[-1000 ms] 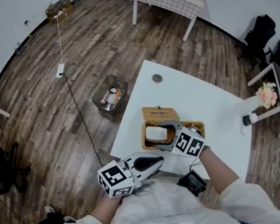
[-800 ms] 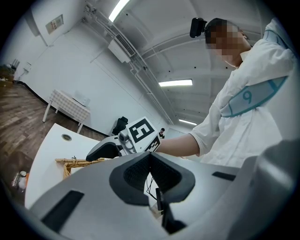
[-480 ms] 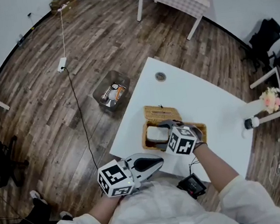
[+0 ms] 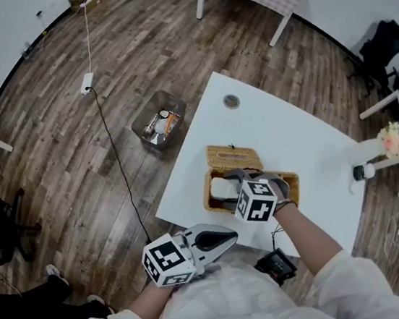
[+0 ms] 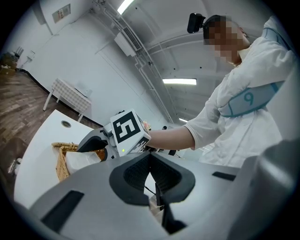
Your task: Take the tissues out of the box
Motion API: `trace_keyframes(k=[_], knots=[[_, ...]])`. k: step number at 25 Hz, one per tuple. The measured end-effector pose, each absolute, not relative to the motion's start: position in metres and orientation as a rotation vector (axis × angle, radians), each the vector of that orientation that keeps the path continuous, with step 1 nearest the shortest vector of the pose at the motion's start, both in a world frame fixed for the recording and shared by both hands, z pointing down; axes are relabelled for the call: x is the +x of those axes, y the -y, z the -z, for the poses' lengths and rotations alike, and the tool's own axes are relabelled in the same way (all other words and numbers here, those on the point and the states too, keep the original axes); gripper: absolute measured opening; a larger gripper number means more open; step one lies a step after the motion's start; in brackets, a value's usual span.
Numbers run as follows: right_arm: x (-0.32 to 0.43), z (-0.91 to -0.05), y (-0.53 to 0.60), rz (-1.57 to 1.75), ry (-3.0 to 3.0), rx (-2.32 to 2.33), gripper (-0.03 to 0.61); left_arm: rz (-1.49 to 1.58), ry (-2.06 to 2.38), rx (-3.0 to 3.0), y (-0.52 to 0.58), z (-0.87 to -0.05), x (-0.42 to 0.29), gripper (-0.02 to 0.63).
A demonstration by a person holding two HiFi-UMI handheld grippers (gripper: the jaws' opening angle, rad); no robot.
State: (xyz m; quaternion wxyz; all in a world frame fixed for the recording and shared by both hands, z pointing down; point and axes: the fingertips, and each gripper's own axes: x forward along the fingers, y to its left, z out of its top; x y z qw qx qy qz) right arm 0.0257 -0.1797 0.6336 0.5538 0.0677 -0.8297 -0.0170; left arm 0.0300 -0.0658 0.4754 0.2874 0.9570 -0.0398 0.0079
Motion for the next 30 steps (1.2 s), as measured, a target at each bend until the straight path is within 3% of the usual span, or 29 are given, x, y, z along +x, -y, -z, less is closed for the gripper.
trace_keyframes(k=[8, 30], knots=[[0.025, -0.635, 0.180, 0.032, 1.994, 0.171, 0.278, -0.053, 0.053, 2.571, 0.057, -0.482, 0.039, 0.000], [0.025, -0.631, 0.178, 0.067, 1.990, 0.230, 0.264, -0.080, 0.076, 2.565, 0.070, -0.487, 0.036, 0.000]])
